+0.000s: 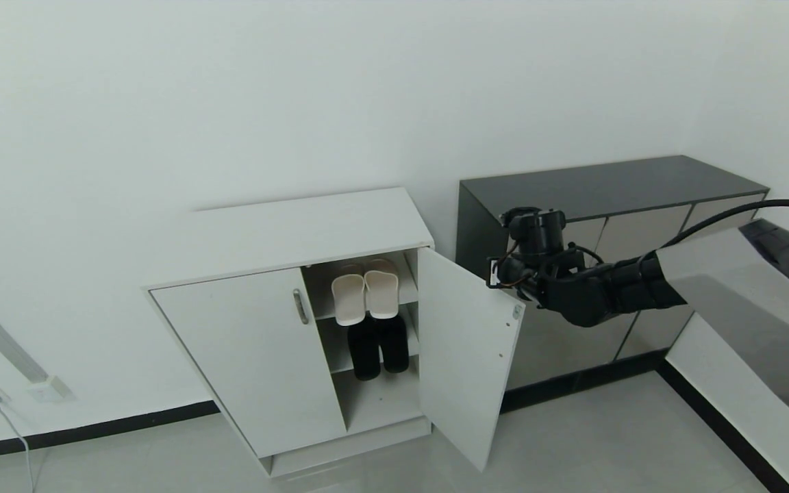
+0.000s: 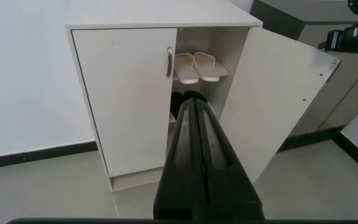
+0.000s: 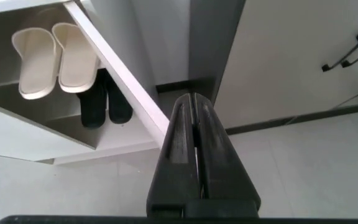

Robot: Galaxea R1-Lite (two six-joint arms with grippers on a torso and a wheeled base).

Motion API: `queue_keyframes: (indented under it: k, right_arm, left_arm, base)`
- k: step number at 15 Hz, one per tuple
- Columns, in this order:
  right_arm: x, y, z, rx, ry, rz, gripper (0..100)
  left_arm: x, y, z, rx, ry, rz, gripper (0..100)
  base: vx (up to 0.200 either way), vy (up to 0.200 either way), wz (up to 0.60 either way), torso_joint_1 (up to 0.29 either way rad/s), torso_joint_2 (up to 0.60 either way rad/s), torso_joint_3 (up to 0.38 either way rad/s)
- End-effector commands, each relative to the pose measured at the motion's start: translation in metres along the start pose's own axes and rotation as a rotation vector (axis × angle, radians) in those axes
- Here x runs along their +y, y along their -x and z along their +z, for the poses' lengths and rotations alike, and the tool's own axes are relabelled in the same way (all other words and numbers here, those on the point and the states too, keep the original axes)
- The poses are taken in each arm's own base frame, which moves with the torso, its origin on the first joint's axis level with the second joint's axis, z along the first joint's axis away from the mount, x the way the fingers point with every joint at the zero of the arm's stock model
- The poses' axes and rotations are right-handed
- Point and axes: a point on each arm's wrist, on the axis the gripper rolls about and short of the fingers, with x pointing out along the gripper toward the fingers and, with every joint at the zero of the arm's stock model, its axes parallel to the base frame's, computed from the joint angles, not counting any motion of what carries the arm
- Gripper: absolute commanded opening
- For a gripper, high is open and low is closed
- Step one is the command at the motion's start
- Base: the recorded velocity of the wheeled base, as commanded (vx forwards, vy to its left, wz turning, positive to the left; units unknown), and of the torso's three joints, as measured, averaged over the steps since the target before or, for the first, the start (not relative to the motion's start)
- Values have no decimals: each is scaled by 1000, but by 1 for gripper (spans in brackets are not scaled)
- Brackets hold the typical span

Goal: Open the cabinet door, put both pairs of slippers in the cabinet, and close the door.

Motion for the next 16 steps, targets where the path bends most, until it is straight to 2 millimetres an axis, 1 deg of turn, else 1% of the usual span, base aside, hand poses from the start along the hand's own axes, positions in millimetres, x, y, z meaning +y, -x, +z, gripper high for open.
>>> queue_keyframes:
  k: [1,4,8,12,13,16]
  right_arm:
    - [-4,-20,-17,24,4,-19,0]
    - [-5,-27,-25,41,9,-25,0]
    - [-4,-29,-31,55,13,-28,0]
    - [8,-22,-37,68,18,-8,0]
    - [22,-12,-37,72,21,20,0]
    - [49,17,-37,79,43,90,0]
  left_arm:
    - [0,0,0,2,1,-1,0]
    - [0,0,0,0,1,-1,0]
    - [0,0,0,0,1,0,0]
    - [0,0,0,1,1,1,0]
    - [0,0,0,0,1,0,0]
    - [0,0,0,1,1,1,0]
  base:
    - [0,0,0,0,0,0]
    - [0,0,0,0,0,0]
    - [0,0,0,0,0,0]
    - [0,0,0,0,0,0]
    - [0,0,0,0,0,0]
    - [0,0,0,0,0,0]
